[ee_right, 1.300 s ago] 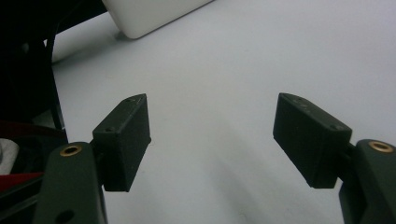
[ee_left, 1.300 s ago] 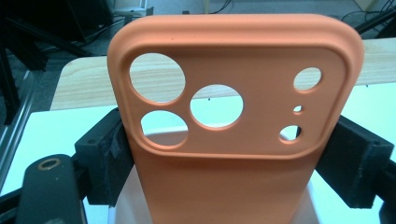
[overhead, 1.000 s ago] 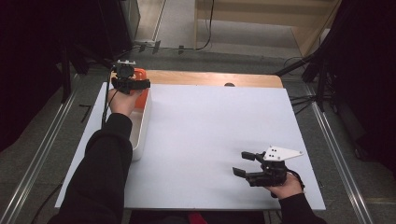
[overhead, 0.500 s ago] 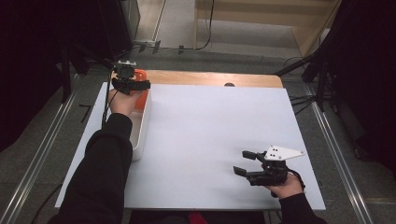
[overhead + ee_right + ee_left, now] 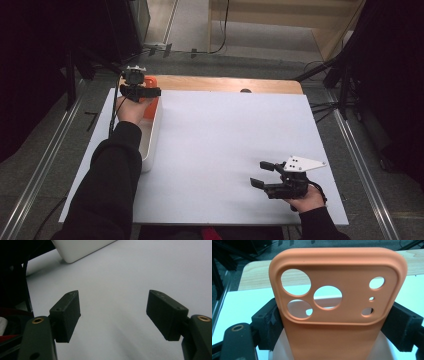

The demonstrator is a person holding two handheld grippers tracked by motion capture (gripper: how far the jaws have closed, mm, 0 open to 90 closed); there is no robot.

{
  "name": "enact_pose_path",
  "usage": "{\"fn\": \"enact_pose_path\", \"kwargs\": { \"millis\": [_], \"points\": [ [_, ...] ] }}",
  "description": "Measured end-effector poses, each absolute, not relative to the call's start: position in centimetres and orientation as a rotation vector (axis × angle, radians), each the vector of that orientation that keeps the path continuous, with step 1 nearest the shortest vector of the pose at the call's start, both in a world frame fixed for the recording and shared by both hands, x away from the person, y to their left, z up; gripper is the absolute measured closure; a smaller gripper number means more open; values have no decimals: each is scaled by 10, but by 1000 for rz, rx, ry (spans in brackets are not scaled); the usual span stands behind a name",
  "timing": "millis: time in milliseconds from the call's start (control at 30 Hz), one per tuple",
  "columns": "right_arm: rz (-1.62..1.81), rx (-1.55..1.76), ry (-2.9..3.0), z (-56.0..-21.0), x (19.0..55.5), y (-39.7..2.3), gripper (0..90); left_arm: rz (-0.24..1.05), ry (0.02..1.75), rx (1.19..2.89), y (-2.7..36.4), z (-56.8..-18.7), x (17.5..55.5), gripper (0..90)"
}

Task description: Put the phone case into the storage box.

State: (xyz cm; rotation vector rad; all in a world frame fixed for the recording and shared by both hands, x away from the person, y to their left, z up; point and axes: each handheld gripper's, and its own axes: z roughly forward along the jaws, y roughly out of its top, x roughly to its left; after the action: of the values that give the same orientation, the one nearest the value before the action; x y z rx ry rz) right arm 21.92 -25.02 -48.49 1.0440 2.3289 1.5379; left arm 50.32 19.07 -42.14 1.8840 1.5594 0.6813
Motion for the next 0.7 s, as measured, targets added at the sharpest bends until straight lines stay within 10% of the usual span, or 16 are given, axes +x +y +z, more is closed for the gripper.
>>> {"fn": "enact_pose_path", "kwargs": {
  "millis": [700],
  "points": [
    [1545, 1033, 2331, -485, 220, -250, 262, 685, 1533, 1864, 190, -410, 501, 86]
  ]
}}
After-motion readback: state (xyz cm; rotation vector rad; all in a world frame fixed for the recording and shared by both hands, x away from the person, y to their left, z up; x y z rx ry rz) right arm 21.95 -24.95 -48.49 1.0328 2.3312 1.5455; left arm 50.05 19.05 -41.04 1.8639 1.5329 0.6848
